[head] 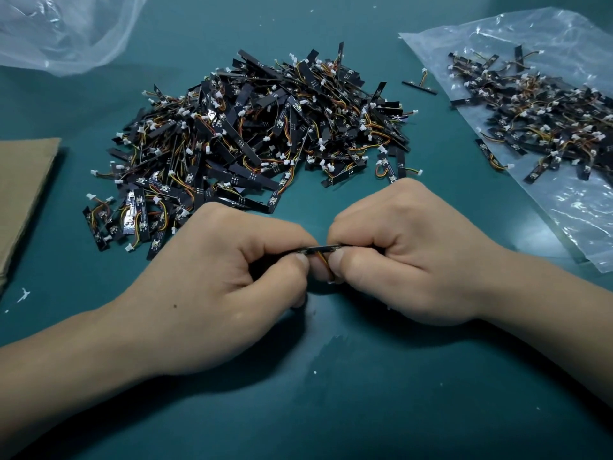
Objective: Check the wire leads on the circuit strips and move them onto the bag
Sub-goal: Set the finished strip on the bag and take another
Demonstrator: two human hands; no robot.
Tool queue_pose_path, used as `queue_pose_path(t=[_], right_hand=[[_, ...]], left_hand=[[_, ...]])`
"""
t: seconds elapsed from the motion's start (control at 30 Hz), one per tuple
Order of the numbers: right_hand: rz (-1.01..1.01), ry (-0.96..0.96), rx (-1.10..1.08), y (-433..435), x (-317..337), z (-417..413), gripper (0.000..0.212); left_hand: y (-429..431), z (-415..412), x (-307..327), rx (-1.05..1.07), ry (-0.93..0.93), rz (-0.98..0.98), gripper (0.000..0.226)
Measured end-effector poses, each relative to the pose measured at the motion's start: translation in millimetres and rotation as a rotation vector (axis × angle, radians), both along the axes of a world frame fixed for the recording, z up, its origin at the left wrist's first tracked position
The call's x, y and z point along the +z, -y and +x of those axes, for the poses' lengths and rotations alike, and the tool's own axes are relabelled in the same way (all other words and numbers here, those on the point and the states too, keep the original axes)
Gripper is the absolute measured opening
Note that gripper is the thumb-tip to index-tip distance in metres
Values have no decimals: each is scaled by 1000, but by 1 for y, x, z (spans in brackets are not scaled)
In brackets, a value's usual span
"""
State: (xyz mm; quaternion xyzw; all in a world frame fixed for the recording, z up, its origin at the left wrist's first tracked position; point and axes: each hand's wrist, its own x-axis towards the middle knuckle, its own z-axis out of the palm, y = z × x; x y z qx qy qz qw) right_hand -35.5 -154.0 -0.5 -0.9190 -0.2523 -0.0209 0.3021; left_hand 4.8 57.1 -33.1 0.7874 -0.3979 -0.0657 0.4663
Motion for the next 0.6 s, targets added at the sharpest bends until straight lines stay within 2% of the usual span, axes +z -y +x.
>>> queue_pose_path(t=[0.27,0.43,0.6], right_hand=[[-94,163,66,0,1,-4,30],[-66,102,54,0,2,-4,25],[-10,39,2,-2,1,-1,37]], left_hand=[[0,2,-3,11,-52,-21,26],[-1,0,0,7,-48,-11,30],[-1,-2,2,-33,-89,-45,28]])
